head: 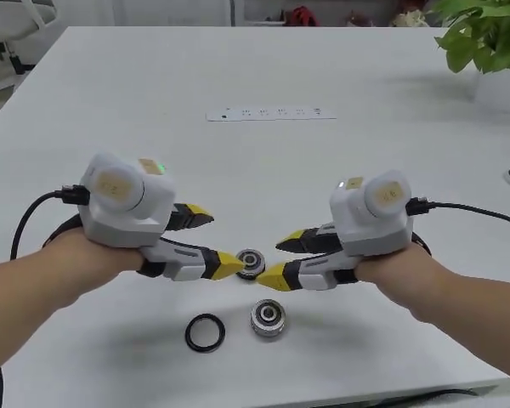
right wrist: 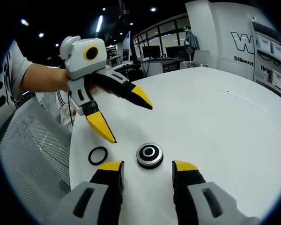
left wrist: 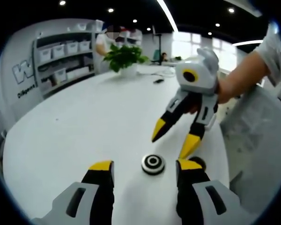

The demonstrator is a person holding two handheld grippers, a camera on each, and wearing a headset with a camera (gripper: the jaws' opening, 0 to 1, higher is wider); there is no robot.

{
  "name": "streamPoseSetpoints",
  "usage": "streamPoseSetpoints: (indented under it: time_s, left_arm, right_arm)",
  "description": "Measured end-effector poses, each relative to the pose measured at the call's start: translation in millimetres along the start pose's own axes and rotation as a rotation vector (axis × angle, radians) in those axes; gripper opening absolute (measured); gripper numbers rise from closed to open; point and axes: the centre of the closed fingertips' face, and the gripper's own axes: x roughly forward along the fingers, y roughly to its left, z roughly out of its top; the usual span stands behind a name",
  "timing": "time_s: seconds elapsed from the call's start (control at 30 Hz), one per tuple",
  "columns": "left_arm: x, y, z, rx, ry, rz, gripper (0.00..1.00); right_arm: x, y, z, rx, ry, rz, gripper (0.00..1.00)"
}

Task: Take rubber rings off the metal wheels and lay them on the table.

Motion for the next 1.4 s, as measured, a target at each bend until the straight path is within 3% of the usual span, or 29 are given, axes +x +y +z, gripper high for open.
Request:
streamPoseSetpoints:
  time_s: [0.43, 1.4]
  left_arm:
    - [6.7, -0.3, -7.1, 0.0, 0.019, -0.011, 0.51]
    - [23.7, -6.8, -11.8, -0.005, 0.041, -0.048, 0.39]
  right_arm:
    - [2.6, -1.5, -2.9, -0.008, 0.011, 0.002, 0.34]
    - [8.2, -2.8, -8.3, -0.008, 0.02, 0.007, 0.31]
